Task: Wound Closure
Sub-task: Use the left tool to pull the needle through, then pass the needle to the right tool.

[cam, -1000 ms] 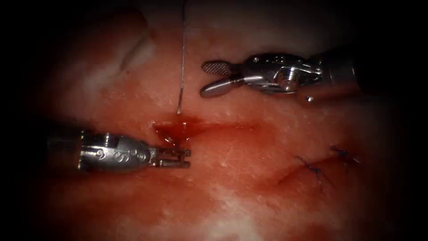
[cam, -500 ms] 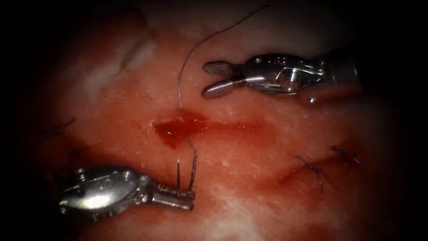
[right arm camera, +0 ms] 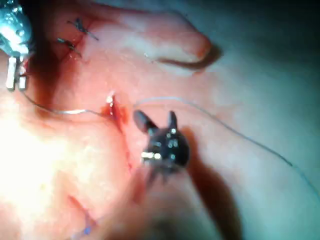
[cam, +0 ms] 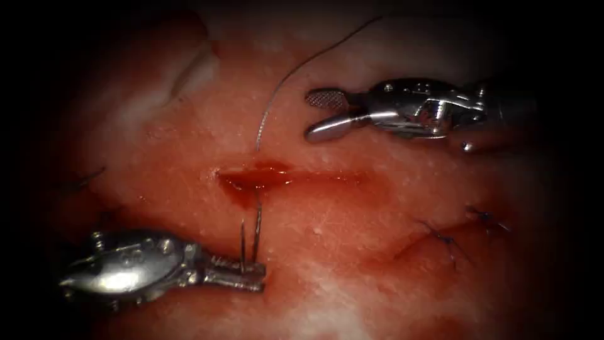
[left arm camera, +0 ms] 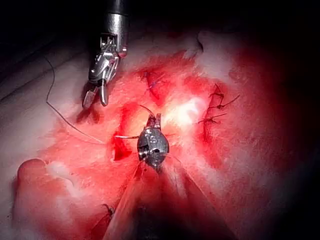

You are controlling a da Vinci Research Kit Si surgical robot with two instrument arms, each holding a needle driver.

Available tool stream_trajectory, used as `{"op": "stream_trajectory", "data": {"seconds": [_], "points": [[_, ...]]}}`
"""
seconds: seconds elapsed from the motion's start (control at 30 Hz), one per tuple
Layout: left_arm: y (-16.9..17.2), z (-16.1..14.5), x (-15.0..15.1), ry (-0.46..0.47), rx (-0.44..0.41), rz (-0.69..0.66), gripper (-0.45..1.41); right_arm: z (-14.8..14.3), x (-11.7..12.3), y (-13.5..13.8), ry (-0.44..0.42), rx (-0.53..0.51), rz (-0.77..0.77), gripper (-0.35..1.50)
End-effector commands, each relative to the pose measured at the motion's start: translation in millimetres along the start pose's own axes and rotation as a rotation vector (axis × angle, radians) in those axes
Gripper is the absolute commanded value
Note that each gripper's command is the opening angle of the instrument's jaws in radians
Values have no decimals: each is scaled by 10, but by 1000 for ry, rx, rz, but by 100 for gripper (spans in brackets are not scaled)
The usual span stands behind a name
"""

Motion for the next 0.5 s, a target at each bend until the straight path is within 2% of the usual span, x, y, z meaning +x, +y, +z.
{"op": "stream_trajectory", "data": {"seconds": [0.03, 0.13, 0.33, 0.5], "points": [[-4, 3, 1, -12, 38, 59, -45, -3, 10, -7, 16, -5, 15, 63], [-18, -6, 14, -34, 125, 183, -45, -10, 18, -22, 31, 5, 36, 63], [-44, -20, 31, -67, 243, 397, -45, -7, 22, -43, 55, 20, 99, 49], [-59, -23, 46, -58, 269, 488, -45, -8, 27, -46, 57, 19, 122, 51]]}}
